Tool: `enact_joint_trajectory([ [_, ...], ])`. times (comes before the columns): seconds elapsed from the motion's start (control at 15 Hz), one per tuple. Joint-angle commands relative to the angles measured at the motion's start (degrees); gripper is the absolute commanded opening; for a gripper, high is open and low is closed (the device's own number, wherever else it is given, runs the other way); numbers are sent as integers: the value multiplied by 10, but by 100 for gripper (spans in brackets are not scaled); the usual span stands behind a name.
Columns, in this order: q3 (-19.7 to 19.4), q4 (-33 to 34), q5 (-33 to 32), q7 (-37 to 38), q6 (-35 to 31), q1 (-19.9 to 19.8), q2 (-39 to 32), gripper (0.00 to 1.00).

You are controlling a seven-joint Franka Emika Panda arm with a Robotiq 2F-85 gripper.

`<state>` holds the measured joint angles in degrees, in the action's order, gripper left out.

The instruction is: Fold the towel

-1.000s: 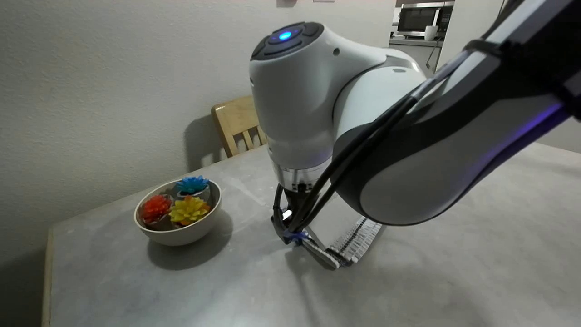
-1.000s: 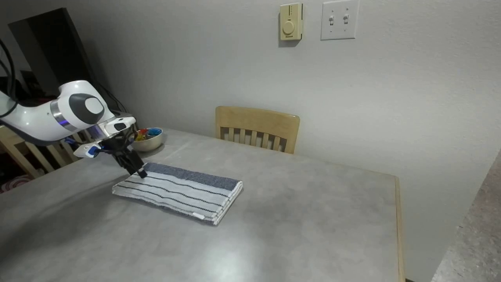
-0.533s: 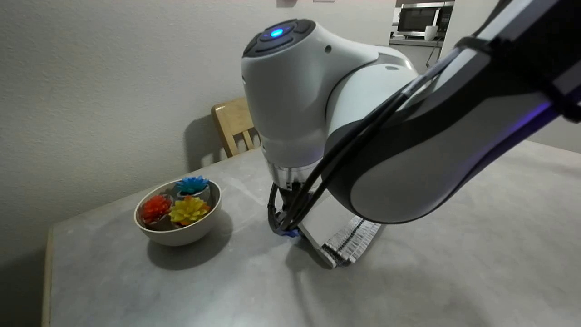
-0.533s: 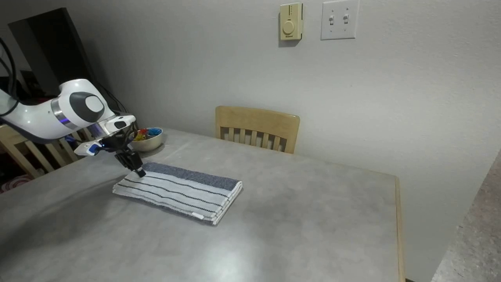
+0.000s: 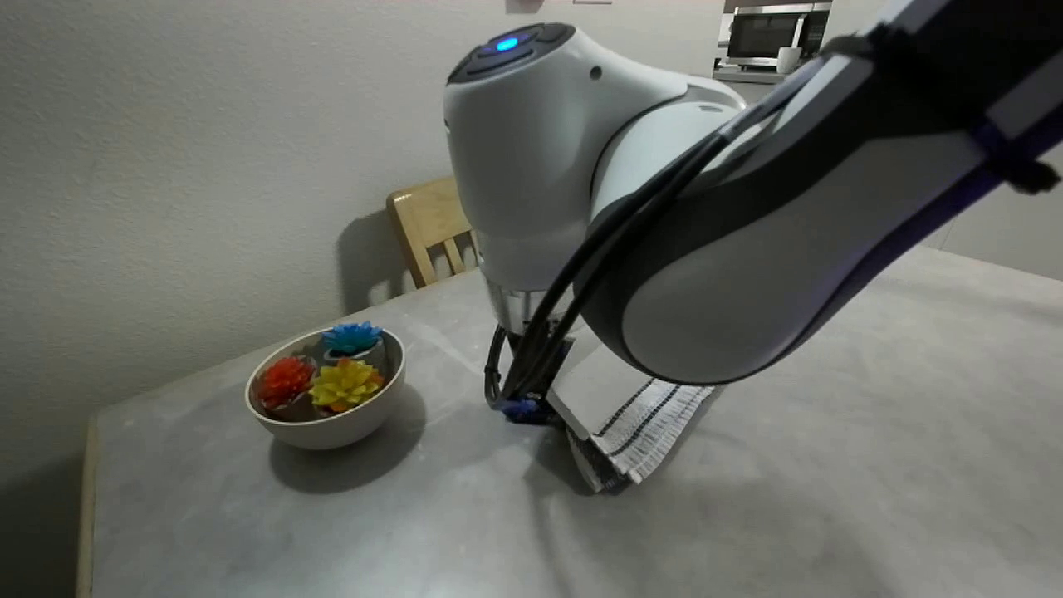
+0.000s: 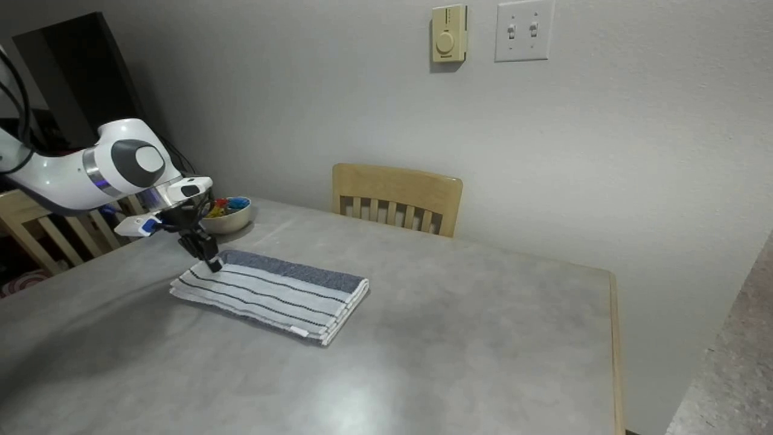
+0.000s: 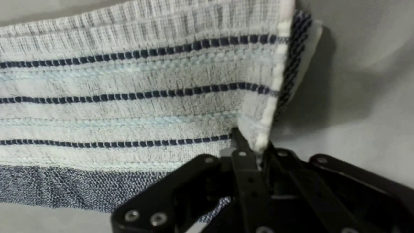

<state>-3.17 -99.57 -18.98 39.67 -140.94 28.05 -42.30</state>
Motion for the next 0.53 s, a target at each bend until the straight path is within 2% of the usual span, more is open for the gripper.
enact_joint_trajectory([
  [0.0, 38, -7, 39, -71, 8, -32, 18, 2],
  [0.47, 65, -24, 98, -164, 15, -54, 66, 2],
])
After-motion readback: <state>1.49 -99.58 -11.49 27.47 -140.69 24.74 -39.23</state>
